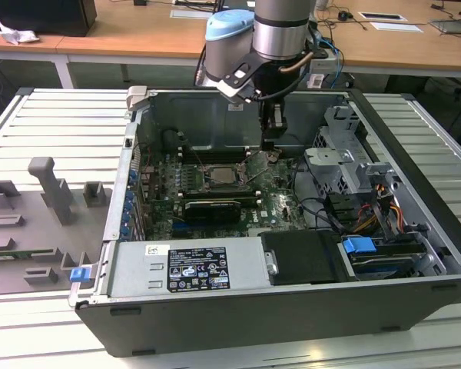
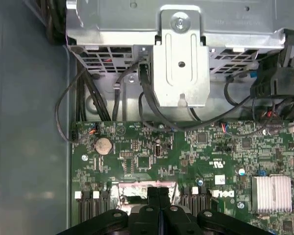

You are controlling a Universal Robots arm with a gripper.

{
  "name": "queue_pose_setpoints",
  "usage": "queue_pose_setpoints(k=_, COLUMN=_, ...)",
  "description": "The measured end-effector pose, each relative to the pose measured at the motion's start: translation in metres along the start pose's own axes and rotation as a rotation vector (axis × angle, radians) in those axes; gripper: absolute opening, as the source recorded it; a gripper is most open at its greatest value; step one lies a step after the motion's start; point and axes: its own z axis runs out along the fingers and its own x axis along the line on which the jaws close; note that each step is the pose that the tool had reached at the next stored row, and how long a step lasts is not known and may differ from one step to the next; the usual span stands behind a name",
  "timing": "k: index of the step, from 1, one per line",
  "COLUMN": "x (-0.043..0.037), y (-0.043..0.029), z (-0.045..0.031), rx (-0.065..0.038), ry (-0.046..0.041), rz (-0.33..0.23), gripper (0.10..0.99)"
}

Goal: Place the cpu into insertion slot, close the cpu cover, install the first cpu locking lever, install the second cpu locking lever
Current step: 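Close the cpu cover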

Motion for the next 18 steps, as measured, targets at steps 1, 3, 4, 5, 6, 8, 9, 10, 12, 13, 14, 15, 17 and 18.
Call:
queue_pose_setpoints(k=1, x=0.0001, y=0.0023, z=0.0001, rx=0.001, ry=-0.0002, rz=0.000, gripper=0.106)
queue_pose_setpoints(k=3, x=0.0002, y=0.0077, z=0.0016, rx=0.003, ry=-0.0003, rz=-0.001, gripper=0.106)
queue_pose_setpoints(k=4, x=0.0002, y=0.0084, z=0.0029, rx=0.004, ry=-0.0003, rz=-0.001, gripper=0.106)
queue_pose_setpoints(k=5, x=0.0003, y=0.0083, z=0.0038, rx=0.004, ry=-0.0004, rz=-0.001, gripper=0.106)
queue_pose_setpoints(k=6, x=0.0004, y=0.0084, z=0.0057, rx=0.004, ry=-0.0004, rz=-0.001, gripper=0.106)
queue_pose_setpoints(k=8, x=0.0006, y=0.0091, z=0.0104, rx=0.004, ry=-0.0002, rz=-0.001, gripper=0.106)
queue_pose_setpoints(k=9, x=0.0007, y=0.0101, z=0.0125, rx=0.005, ry=-0.0003, rz=-0.001, gripper=0.106)
queue_pose_setpoints(k=10, x=0.0009, y=0.0118, z=0.0155, rx=0.008, ry=-0.0002, rz=-0.001, gripper=0.106)
queue_pose_setpoints(k=12, x=0.0010, y=0.0129, z=0.0178, rx=0.008, ry=-0.0004, rz=-0.001, gripper=0.106)
queue_pose_setpoints(k=13, x=0.0011, y=0.0149, z=0.0190, rx=0.008, ry=-0.0006, rz=-0.001, gripper=0.106)
queue_pose_setpoints(k=14, x=0.0014, y=0.0174, z=0.0198, rx=0.008, ry=-0.0005, rz=-0.001, gripper=0.106)
queue_pose_setpoints(k=15, x=0.0019, y=0.0185, z=0.0202, rx=0.008, ry=-0.0004, rz=-0.001, gripper=0.106)
queue_pose_setpoints(k=17, x=0.0039, y=0.0216, z=0.0212, rx=0.008, ry=-0.0004, rz=-0.001, gripper=0.106)
queue_pose_setpoints(k=18, x=0.0048, y=0.0229, z=0.0220, rx=0.008, ry=-0.0003, rz=-0.001, gripper=0.106)
